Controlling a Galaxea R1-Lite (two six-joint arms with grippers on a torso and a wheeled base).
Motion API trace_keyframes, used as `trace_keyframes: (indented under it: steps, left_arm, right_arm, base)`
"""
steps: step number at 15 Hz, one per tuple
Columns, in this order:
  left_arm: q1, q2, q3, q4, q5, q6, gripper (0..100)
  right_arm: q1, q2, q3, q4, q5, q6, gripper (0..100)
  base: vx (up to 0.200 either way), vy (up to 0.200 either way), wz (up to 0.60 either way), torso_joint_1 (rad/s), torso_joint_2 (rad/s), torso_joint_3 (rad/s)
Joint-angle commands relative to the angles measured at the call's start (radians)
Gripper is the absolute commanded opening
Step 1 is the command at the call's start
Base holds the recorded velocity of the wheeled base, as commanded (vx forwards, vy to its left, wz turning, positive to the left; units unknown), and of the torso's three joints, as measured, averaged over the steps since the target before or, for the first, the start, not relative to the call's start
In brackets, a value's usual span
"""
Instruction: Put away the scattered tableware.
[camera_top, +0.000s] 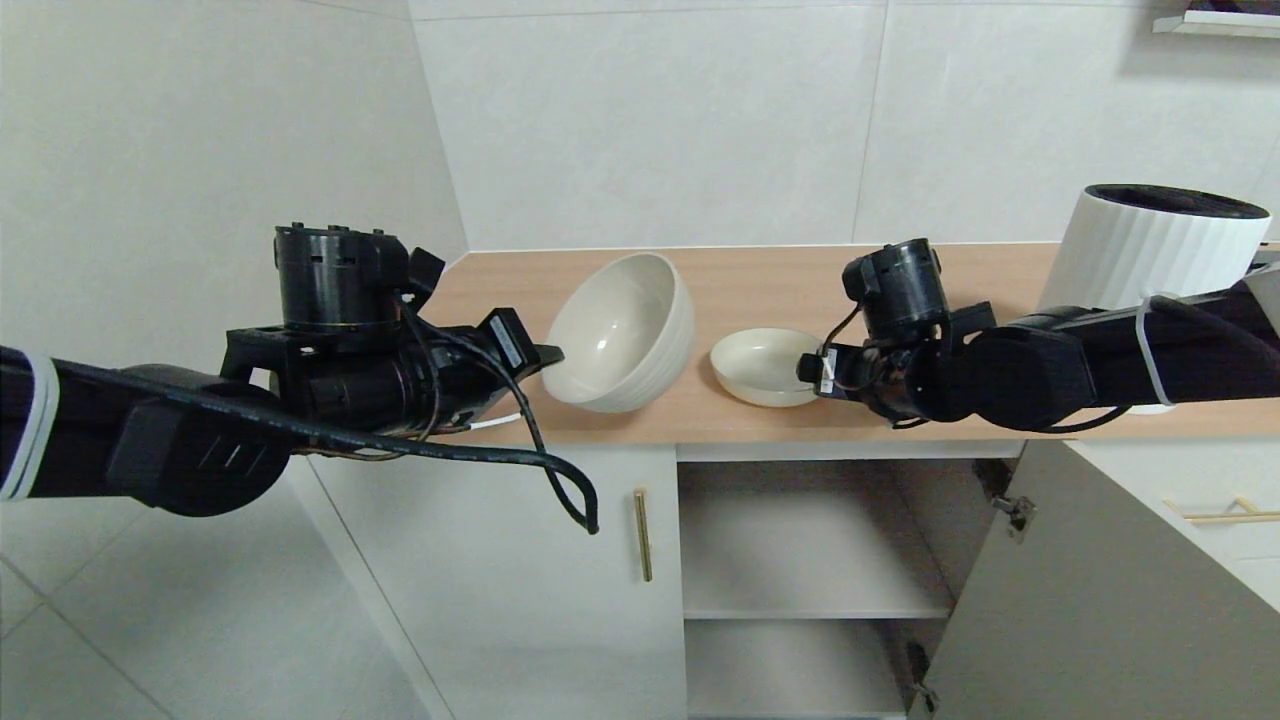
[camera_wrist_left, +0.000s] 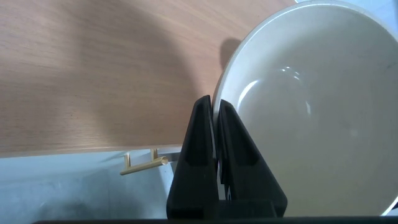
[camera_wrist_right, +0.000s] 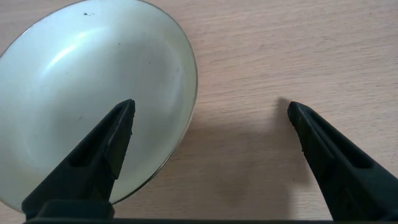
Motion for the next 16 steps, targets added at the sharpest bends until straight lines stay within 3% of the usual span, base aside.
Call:
trace_keyframes:
  steps: [1,2,11,16]
  left_arm:
    - [0.000,0.000,0.000,0.000,0.000,0.001,0]
    - [0.000,0.000,0.000,0.000,0.000,0.001,0]
    - [0.000,-0.005,0.008,0.002,0.001,-0.001,0]
    - [0.000,-0.069,0.054,0.002,0.000,0.001,0]
  right_arm:
    - [0.000,0.000,0.002,0.000,0.000,0.000,100]
    - [0.000,-0.001,0.001,0.000,0.000,0.001,0]
    - [0.000,-0.027,0.011,0.001,0.002,0.007,0]
    - [0.002,-0.153,0.102,0.007,0.012,0.006,0]
  base:
    - [0.000,0.000,0.00,0.000,0.00,0.000]
    - [0.000,0.000,0.00,0.000,0.00,0.000]
    - [0.000,0.000,0.00,0.000,0.00,0.000]
    - [0.000,0.000,0.00,0.000,0.00,0.000]
